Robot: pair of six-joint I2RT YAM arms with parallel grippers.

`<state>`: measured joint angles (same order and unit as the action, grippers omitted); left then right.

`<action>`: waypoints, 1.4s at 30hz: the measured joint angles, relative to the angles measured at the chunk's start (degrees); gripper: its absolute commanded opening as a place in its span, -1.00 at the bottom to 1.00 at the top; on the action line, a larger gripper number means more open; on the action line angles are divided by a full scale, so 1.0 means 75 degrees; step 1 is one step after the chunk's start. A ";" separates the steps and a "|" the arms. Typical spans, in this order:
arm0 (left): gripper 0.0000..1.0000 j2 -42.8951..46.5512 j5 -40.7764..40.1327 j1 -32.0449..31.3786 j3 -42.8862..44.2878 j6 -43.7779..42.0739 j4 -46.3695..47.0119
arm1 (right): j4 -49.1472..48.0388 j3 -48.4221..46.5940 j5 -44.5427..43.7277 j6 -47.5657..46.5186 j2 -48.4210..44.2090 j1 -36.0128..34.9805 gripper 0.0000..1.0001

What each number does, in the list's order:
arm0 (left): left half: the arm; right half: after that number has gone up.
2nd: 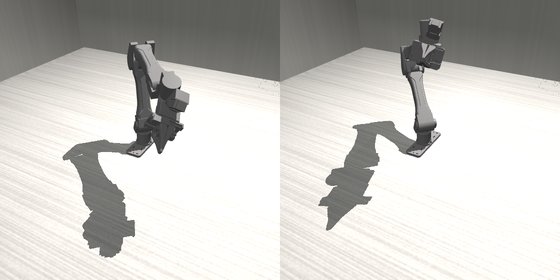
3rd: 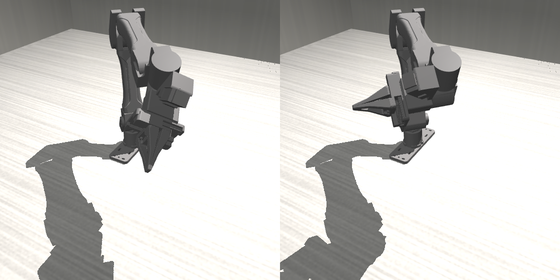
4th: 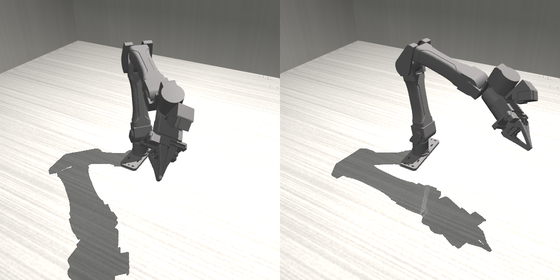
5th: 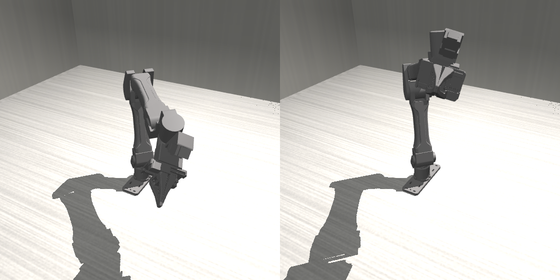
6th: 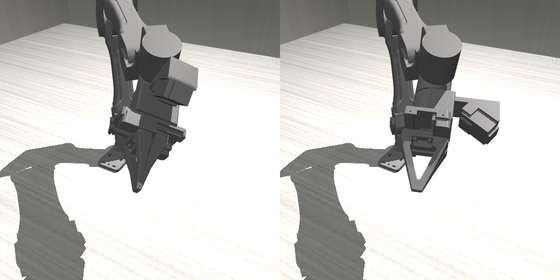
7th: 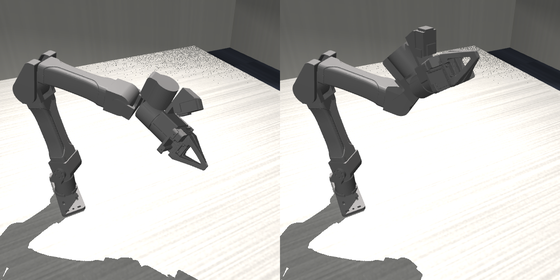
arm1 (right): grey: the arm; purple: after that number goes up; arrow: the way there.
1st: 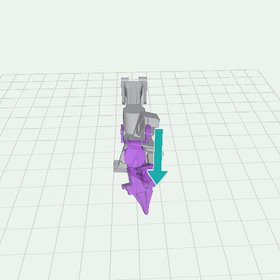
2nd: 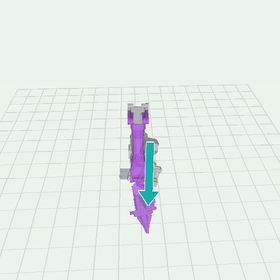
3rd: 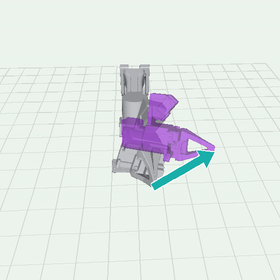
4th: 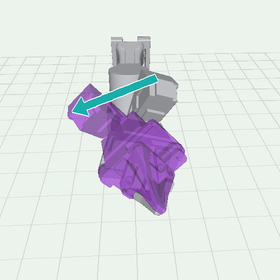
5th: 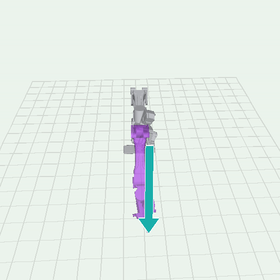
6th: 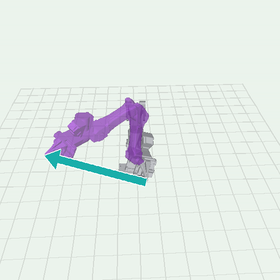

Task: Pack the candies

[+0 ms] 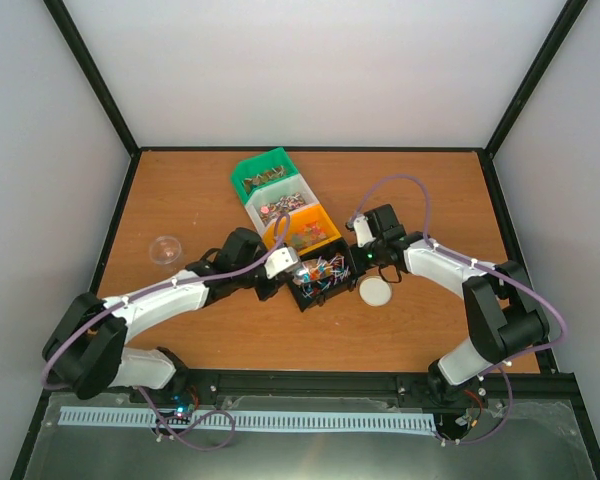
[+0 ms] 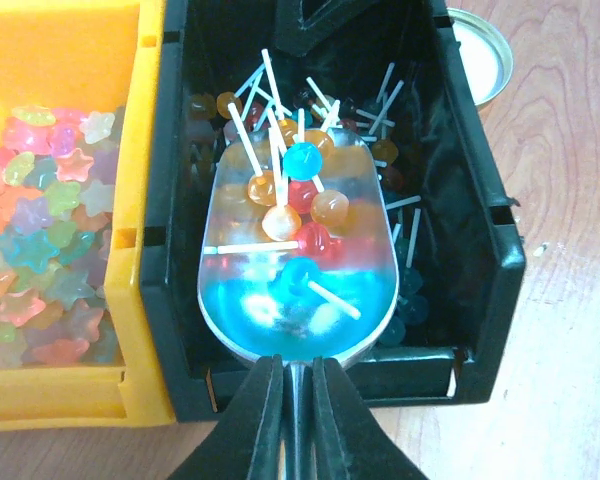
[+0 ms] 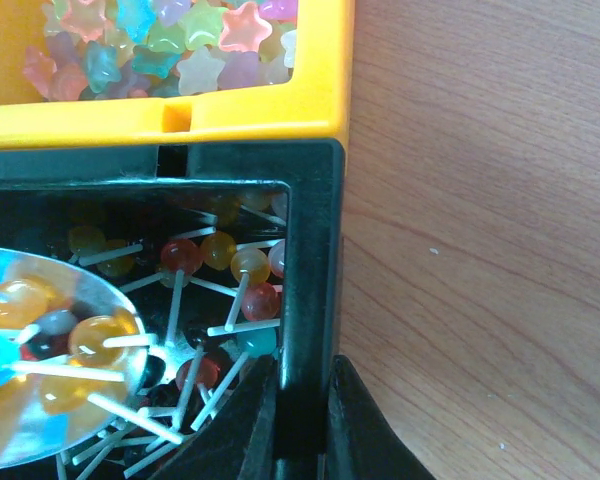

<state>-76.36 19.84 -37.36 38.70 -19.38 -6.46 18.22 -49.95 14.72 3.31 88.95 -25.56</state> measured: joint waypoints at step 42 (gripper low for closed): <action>-0.98 0.3902 0.0391 0.1276 -0.1078 0.1040 -0.0312 | 0.0618 -0.0664 0.0560 -0.0405 0.0495 0.0105 -0.95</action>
<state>-47.09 22.76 -27.79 30.61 -11.57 -8.80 22.85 -54.94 18.92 0.27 92.66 -24.77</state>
